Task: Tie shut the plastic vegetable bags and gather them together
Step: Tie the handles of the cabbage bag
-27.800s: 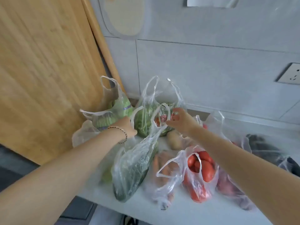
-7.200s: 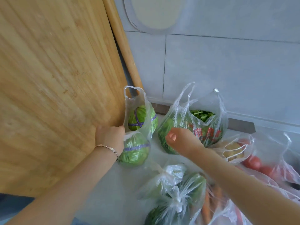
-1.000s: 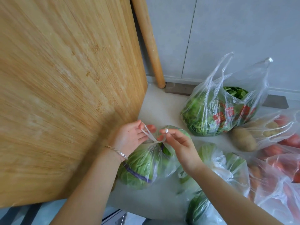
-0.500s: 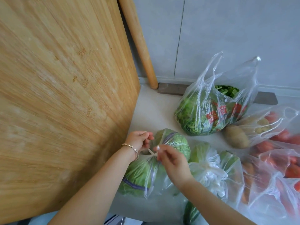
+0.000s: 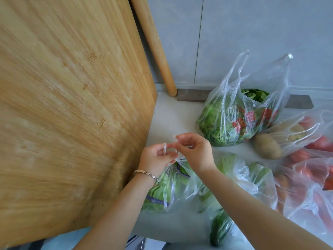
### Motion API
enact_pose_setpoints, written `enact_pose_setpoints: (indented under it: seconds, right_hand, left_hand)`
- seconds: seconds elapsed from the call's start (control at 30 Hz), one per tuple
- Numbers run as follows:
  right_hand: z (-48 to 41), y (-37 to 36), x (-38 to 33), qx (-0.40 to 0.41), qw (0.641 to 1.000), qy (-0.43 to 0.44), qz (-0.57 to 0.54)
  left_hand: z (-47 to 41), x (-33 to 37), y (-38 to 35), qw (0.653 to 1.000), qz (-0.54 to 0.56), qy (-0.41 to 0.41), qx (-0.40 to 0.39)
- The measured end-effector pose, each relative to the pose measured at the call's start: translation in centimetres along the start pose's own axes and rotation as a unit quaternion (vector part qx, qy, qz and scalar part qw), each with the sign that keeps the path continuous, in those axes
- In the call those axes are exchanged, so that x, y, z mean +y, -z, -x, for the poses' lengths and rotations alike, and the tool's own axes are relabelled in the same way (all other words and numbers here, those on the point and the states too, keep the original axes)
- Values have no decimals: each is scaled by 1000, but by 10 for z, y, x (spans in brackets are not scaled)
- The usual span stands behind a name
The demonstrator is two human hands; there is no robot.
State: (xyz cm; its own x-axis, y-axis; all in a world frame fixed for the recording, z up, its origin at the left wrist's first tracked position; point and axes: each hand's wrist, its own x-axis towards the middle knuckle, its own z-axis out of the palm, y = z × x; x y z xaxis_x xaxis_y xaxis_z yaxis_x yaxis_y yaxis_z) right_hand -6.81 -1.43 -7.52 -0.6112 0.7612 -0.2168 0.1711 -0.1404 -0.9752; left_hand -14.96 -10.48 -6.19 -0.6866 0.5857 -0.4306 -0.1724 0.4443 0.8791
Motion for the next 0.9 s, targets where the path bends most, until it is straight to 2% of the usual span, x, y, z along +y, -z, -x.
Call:
enact_pose_setpoints:
  seconds: [0.07, 0.13, 0.23, 0.37, 0.47, 0.53, 0.67, 0.77, 0.9]
  right_hand:
    - [4, 2, 6, -9, 999, -19, 27]
    - [12, 1, 13, -58, 995, -51, 71]
    - [18, -1, 18, -114, 985, -38, 124]
    - [14, -1, 18, -96, 986, -41, 128]
    - [14, -9, 20, -71, 987, -66, 128]
    - [13, -14, 19, -58, 987, -82, 122]
    - [10, -16, 16, -78, 983, -79, 149]
    - [10, -13, 14, -124, 969, -45, 211]
    - [10, -2, 13, -191, 952, -26, 236]
  left_hand:
    - [-1, -2, -1, 999, 23, 8, 28]
    - [-1, -4, -1, 998, 41, 11, 55]
    - [2, -6, -4, 994, 80, 13, 78]
    - [8, -6, -8, 988, 125, 4, 90]
    - [7, -5, -2, 989, 53, -33, 136]
    - [7, -2, 6, 985, -51, -80, 147]
    - [16, 5, 13, 932, -254, -209, 149]
    - [15, 11, 9, 926, -276, -233, 108]
    - [-2, 23, 1, 952, -255, -171, 16]
